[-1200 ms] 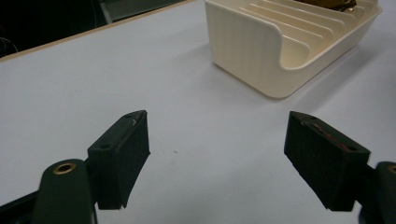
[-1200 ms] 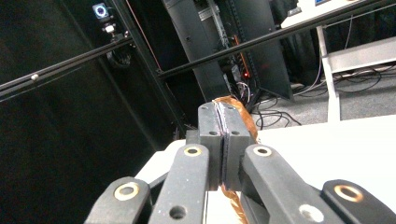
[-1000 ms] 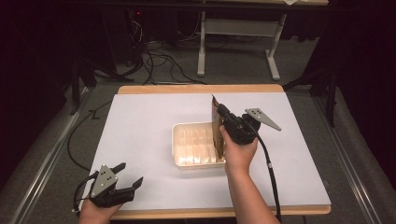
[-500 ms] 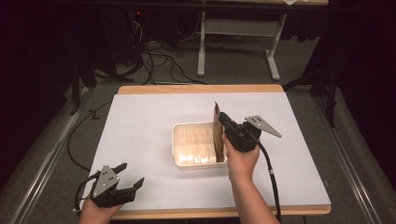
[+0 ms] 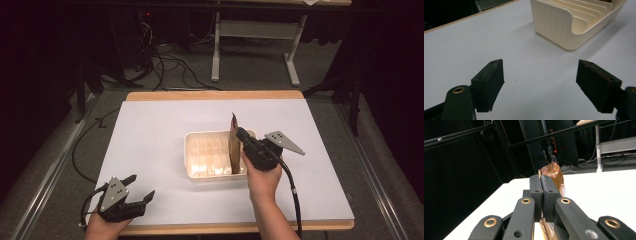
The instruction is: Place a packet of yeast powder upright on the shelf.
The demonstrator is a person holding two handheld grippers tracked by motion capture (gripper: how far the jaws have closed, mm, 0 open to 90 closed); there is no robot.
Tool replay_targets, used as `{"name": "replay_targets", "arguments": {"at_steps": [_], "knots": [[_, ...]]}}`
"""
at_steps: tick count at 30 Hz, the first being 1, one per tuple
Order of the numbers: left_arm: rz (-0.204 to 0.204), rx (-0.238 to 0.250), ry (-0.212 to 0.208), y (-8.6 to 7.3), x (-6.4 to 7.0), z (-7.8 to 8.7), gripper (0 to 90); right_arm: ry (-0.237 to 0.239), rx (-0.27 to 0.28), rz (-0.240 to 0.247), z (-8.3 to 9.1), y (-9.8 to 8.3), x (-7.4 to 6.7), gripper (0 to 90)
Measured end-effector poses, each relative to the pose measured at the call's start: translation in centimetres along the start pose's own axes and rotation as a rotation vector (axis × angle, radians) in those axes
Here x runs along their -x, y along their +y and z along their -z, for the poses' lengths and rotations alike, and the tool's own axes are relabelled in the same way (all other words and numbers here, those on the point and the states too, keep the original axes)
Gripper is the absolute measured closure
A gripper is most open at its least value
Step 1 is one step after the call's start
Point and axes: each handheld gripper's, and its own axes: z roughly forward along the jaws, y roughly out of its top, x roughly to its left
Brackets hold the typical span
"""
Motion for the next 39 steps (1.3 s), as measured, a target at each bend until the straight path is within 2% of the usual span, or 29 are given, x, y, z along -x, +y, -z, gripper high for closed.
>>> {"name": "replay_targets", "arguments": {"at_steps": [17, 27, 28, 29, 30, 31, 32, 33, 36, 37, 39], "knots": [[-0.004, -0.002, 0.000, 0.0, 0.0, 0.0, 22.7, 0.019, -0.036, 0.055, 1.8, -0.8, -0.7, 89.1], [-0.006, -0.006, -0.002, 0.0, 0.0, -0.1, 22.7, 0.025, -0.058, 0.094, 2.2, -1.5, -1.1, 87.2], [-0.006, -0.006, -0.002, 0.0, 0.0, -0.1, 22.7, 0.026, -0.061, 0.107, 2.2, -1.5, -1.2, 85.1], [-0.005, -0.005, -0.002, 0.0, 0.0, -0.1, 22.6, 0.037, -0.060, 0.121, 2.3, -1.4, -1.3, 79.1], [-0.005, -0.005, -0.002, 0.0, 0.0, -0.1, 22.7, 0.037, -0.060, 0.121, 2.3, -1.4, -1.3, 79.1], [-0.002, -0.005, -0.002, 0.0, 0.0, -0.1, 22.7, 0.045, -0.063, 0.128, 2.3, -1.2, -1.5, 70.5], [-0.002, -0.005, -0.002, 0.0, 0.0, -0.1, 22.7, 0.045, -0.063, 0.128, 2.3, -1.2, -1.5, 70.5], [-0.002, -0.006, -0.002, 0.0, -0.1, -0.1, 22.7, 0.055, -0.065, 0.132, 2.3, -1.1, -1.5, 65.9], [0.000, -0.006, -0.001, 0.0, -0.1, -0.1, 22.7, 0.068, -0.066, 0.150, 2.4, -0.7, -1.9, 49.7], [0.001, -0.006, -0.001, 0.0, -0.1, -0.1, 22.7, 0.070, -0.073, 0.173, 2.6, -0.4, -2.2, 39.4], [0.003, -0.006, -0.002, -0.1, -0.2, -0.2, 22.7, 0.073, -0.085, 0.188, 2.7, -0.1, -2.4, 29.8]]}}
